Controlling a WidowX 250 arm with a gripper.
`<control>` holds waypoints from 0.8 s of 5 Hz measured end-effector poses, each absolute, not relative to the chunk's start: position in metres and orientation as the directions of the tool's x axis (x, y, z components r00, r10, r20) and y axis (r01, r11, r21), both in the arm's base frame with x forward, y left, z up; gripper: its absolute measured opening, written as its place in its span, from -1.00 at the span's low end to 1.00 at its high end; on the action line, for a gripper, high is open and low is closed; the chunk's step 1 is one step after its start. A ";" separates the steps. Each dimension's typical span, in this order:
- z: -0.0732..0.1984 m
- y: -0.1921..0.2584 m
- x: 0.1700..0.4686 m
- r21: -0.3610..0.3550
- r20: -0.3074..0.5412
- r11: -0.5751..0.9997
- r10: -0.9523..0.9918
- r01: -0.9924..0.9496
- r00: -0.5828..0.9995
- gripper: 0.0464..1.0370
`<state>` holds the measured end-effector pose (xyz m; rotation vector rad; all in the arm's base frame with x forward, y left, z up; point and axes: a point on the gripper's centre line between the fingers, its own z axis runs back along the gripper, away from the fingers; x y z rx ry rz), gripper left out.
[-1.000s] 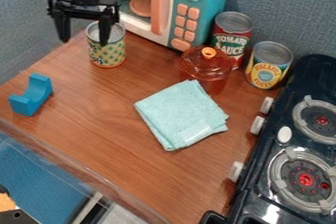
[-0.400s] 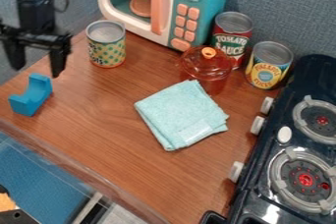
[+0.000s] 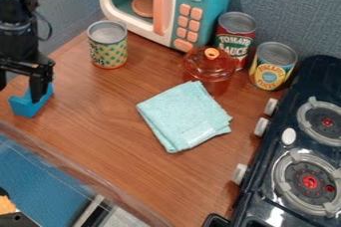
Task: Move the blue thing to the right side of the table
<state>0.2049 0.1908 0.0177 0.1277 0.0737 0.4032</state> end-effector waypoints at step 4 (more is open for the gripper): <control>-0.018 0.188 0.207 0.143 -0.095 0.906 0.414 -0.400 0.905 0.24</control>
